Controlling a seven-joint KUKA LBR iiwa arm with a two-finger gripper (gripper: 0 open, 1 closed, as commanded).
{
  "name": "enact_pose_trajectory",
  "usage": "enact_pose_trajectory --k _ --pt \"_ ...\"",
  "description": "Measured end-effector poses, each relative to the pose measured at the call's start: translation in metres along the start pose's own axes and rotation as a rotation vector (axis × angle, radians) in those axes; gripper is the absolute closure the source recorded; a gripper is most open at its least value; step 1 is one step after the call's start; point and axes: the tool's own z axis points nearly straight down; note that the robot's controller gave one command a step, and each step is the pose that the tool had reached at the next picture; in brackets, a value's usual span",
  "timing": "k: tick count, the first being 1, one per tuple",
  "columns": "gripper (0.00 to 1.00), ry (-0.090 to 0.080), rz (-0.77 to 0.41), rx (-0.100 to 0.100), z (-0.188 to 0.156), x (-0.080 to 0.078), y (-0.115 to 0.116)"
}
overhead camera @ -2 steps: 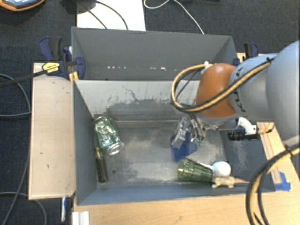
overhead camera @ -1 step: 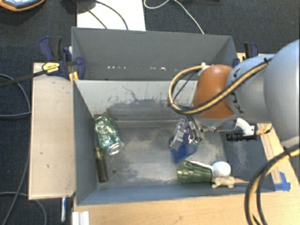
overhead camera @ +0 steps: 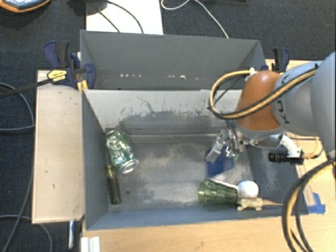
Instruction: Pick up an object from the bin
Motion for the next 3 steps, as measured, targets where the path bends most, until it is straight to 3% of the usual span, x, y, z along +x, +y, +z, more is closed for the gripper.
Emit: enact_pose_trajectory --k 1,2,3 --pt "1.0 0.006 -0.034 0.002 0.0 0.03 0.011" --pt "1.0 0.006 -0.034 0.002 0.0 0.03 0.011" --pt "1.0 -0.002 -0.019 -0.002 -0.002 0.021 -0.098"
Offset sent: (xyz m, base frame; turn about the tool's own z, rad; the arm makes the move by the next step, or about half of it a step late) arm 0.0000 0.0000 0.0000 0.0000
